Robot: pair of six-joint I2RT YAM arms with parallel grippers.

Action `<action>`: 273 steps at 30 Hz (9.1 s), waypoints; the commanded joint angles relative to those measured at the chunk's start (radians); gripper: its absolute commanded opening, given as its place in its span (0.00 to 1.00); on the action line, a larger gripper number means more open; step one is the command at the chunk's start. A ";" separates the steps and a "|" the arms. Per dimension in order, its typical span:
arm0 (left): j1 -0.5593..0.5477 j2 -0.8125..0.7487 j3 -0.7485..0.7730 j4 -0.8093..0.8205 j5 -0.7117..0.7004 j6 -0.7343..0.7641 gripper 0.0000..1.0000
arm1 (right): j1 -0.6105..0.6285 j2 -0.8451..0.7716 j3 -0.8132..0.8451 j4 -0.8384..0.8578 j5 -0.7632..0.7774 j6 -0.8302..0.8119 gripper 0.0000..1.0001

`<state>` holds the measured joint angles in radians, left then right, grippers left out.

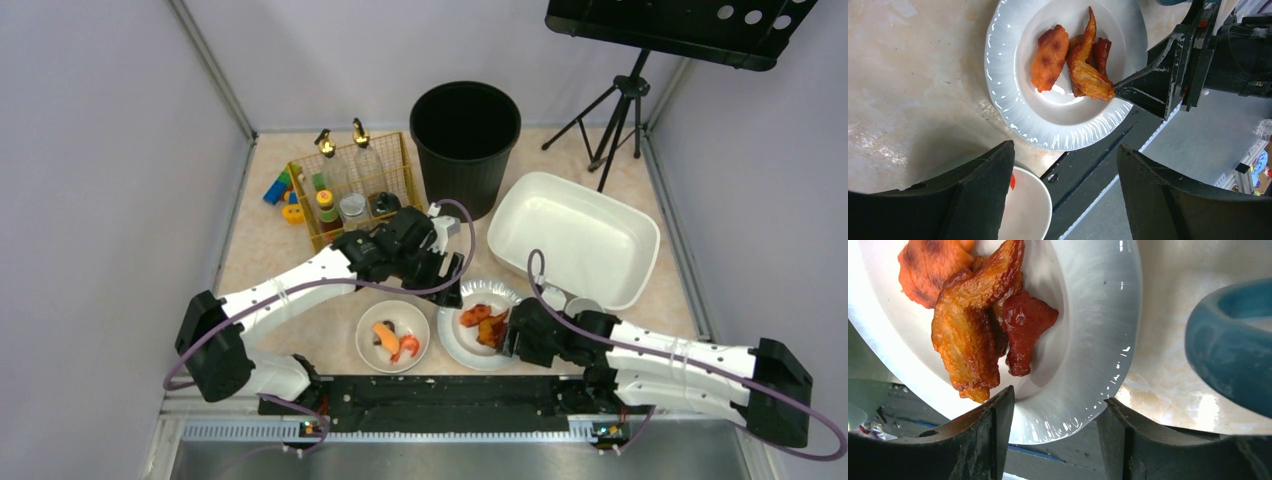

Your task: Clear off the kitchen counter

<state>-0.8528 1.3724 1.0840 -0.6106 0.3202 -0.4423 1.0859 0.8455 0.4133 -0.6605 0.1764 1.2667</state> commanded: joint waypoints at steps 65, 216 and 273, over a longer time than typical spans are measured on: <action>0.000 -0.121 0.005 -0.103 -0.187 0.002 0.79 | 0.067 -0.213 -0.237 0.623 0.420 0.130 0.00; 0.007 -0.230 0.019 -0.160 -0.273 0.017 0.79 | 0.075 0.424 -0.246 1.056 0.254 0.286 0.27; 0.009 -0.409 0.208 -0.221 -0.311 -0.007 0.79 | 0.012 -0.236 0.158 0.398 0.353 0.109 0.00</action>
<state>-0.8459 1.0157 1.2110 -0.8368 0.0269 -0.4431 1.1294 0.6659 0.4080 -0.3565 0.4824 1.3712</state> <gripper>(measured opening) 0.794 0.124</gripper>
